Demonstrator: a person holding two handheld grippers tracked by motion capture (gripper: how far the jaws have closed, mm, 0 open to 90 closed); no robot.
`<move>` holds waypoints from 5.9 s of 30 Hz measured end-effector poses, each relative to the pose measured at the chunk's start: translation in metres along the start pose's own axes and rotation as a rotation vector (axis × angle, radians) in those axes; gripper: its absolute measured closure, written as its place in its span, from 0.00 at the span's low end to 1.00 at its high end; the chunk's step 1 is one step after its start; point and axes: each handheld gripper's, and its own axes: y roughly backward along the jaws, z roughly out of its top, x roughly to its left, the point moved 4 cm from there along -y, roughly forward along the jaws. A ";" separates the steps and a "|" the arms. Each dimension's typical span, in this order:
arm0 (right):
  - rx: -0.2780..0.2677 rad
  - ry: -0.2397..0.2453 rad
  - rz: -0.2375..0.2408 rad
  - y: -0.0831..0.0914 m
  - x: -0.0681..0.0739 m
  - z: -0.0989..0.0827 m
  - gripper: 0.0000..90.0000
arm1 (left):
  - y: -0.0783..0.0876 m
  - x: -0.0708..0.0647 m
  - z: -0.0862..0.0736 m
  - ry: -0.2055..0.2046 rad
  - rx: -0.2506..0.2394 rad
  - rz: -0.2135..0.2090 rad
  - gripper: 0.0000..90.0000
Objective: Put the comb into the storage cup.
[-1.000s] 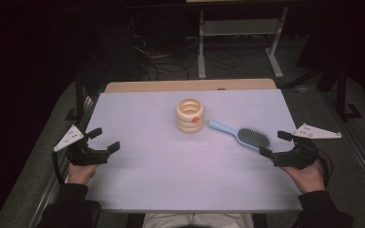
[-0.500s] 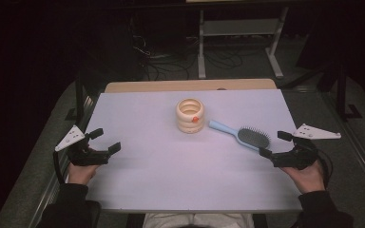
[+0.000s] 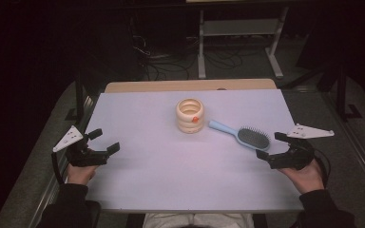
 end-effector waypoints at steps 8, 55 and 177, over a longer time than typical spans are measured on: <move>0.061 0.025 0.007 -0.003 0.001 0.003 0.00 | 0.000 0.000 -0.001 -0.001 0.005 0.003 0.00; 0.160 0.155 0.081 -0.028 0.014 0.068 0.00 | -0.001 -0.001 -0.001 -0.002 0.008 -0.002 0.00; 0.325 -0.006 -0.029 -0.156 -0.056 0.090 0.99 | -0.004 -0.004 -0.002 -0.028 0.024 -0.011 0.00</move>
